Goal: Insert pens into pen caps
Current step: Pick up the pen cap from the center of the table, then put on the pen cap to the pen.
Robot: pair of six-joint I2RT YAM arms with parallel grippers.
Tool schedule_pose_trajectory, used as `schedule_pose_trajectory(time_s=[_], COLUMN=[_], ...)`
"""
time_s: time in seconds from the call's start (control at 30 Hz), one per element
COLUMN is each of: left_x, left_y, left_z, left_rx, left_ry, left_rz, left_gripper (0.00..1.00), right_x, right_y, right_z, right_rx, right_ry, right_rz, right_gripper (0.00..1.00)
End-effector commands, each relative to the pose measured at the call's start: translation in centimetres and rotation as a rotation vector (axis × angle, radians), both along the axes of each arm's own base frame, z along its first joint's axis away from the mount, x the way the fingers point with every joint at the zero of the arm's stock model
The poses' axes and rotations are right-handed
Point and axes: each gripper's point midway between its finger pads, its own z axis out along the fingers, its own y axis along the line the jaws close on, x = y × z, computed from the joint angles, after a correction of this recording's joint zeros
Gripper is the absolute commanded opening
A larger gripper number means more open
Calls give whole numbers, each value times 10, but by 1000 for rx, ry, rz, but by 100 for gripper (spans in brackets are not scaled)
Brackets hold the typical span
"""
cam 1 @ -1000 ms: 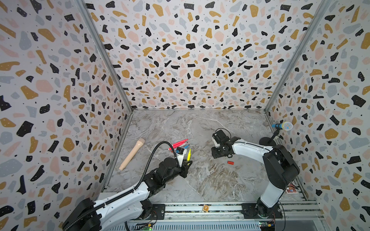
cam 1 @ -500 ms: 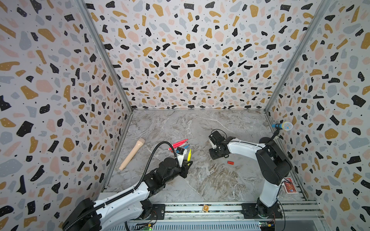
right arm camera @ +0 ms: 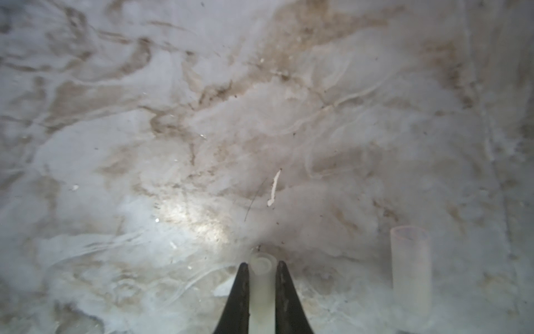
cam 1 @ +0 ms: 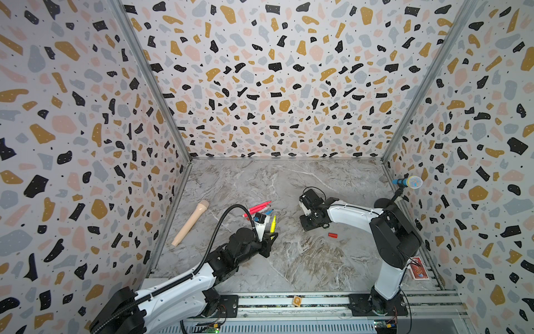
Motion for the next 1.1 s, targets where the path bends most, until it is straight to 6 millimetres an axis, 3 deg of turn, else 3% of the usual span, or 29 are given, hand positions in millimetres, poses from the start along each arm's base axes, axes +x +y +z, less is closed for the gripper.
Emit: schedule_pose_trajectory(time_s=[0.0, 0.17, 0.27, 0.37, 0.53, 1.07], left_x=[-5, -19, -26, -29, -28, -24], left_y=[-7, -21, -30, -39, -50, -64], left_z=[8, 17, 20, 20, 31, 53], left_rx=[-61, -215, -251, -254, -302, -340], left_ry=[-17, -9, -23, -26, -31, -53], left_rz=[-39, -72, -69, -61, -70, -80], left_gripper=[0, 0, 0, 0, 0, 0], right_x=[6, -10, -28, -43, -57, -71], right_y=[25, 47, 53, 55, 56, 68], right_z=[77, 177, 215, 238, 246, 230], right_rx=[247, 756, 967, 1126, 1255, 1269], right_ry=[-136, -282, -324, -340, -315, -272], right_rz=[61, 126, 179, 216, 251, 259], right_gripper=[5, 2, 0, 0, 0, 0])
